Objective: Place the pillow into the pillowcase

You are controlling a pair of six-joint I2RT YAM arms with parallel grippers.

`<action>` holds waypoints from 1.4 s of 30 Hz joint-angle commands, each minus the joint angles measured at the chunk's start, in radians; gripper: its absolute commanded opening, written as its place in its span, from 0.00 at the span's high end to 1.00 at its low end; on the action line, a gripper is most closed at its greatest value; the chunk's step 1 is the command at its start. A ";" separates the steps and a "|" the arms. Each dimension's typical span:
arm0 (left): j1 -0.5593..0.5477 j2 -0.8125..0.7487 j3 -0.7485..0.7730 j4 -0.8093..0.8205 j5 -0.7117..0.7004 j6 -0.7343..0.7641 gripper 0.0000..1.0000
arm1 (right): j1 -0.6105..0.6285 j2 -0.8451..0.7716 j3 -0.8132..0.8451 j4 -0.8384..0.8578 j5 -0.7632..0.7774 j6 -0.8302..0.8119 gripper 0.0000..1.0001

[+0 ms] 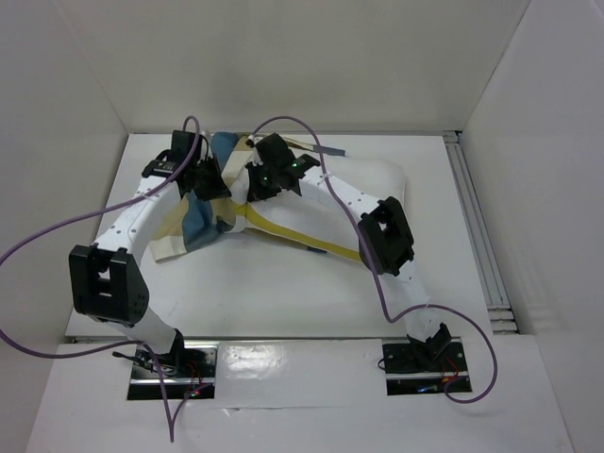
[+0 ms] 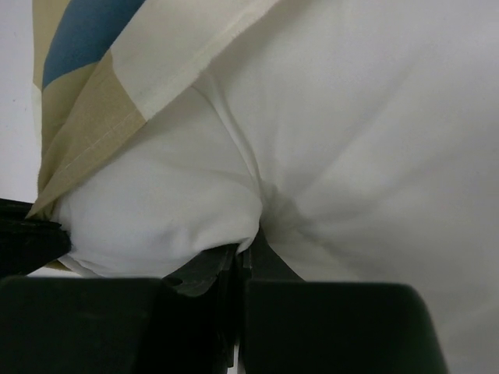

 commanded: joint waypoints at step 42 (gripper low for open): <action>-0.039 -0.065 0.030 0.040 0.257 -0.013 1.00 | -0.020 0.001 0.050 0.071 0.045 0.026 1.00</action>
